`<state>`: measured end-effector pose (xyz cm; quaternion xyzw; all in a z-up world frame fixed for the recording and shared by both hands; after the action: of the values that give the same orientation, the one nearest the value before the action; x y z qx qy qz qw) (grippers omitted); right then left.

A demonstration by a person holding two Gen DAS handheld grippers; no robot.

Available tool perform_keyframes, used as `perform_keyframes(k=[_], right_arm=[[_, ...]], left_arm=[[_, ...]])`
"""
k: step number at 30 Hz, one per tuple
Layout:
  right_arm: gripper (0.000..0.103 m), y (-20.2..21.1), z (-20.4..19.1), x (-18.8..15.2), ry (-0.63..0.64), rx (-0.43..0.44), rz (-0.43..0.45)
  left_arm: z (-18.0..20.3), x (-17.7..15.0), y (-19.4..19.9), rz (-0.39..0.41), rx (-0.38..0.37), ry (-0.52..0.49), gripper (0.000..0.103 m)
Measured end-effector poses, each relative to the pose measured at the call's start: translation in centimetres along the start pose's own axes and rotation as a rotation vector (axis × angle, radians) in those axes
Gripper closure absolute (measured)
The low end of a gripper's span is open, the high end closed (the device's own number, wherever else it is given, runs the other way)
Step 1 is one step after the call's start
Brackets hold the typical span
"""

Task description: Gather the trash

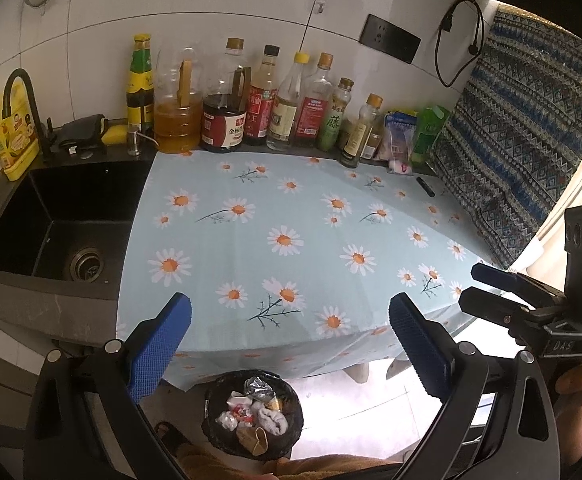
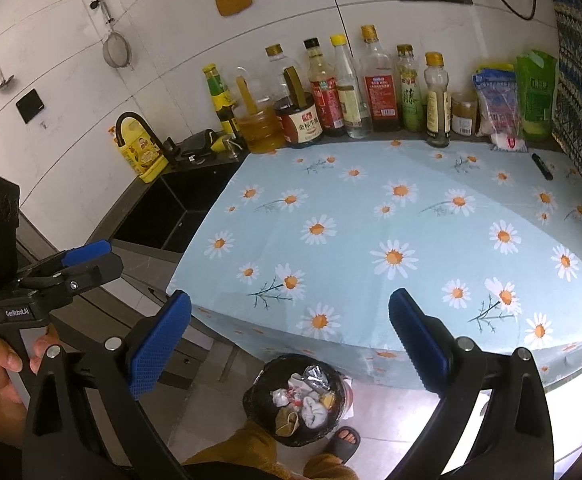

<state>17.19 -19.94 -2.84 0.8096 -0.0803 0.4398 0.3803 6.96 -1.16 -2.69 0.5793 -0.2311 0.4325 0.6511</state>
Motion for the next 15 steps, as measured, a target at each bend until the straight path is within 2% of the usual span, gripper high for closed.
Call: perform_keyframes(k=[15], right_arm=[[0.005, -0.74, 0.09, -0.32, 0.005, 0.005, -0.018]], left_arm=[[-0.74, -0.28, -0.47, -0.007, 0.026, 0.009, 0.007]])
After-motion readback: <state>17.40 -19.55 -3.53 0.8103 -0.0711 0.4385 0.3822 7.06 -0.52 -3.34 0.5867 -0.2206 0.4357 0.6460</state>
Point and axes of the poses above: each gripper's, at about its wrist camera, not at the fingertips, and y roughly against the way its jaws point, z to its right, x to its top, the point moved 3 cm from there along -y, roughly the way its jaws point, and after that the axes turned 13 degrees about z, right-handed, at the moved point
